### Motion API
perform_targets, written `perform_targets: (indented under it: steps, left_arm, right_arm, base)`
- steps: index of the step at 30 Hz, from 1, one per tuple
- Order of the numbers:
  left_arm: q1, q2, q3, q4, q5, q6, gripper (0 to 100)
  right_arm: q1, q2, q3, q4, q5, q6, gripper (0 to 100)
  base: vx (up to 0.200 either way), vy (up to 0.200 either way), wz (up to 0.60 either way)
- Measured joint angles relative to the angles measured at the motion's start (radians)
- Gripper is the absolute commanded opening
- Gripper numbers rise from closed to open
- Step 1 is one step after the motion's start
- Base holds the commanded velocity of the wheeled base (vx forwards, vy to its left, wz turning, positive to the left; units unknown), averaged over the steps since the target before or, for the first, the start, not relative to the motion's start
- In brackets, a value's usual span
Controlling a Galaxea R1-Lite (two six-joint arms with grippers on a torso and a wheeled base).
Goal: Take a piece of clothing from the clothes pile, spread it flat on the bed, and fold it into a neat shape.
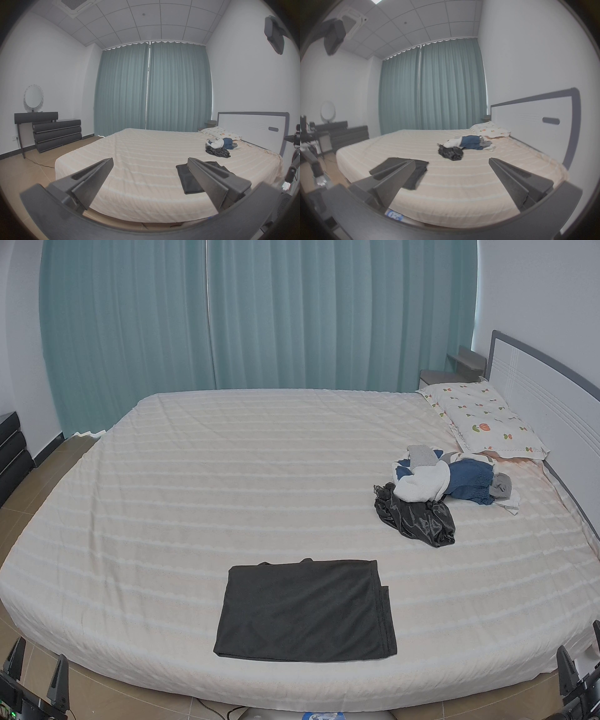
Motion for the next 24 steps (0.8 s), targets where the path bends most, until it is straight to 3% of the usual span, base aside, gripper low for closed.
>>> perform_targets:
  steps: [6, 24]
  left_arm:
    - [0.0, 0.0, 0.0, 0.012, -0.02, 0.031, 100]
    - [0.0, 0.002, 0.0, 0.013, -0.028, 0.055, 100]
  right_arm:
    - [0.0, 0.0, 0.001, 0.014, -0.029, -0.006, 100]
    - [0.002, 0.001, 0.001, 0.012, -0.016, -0.001, 100]
  base:
    - [0.0, 0.0, 0.0]
    - [0.0, 0.0, 0.0]
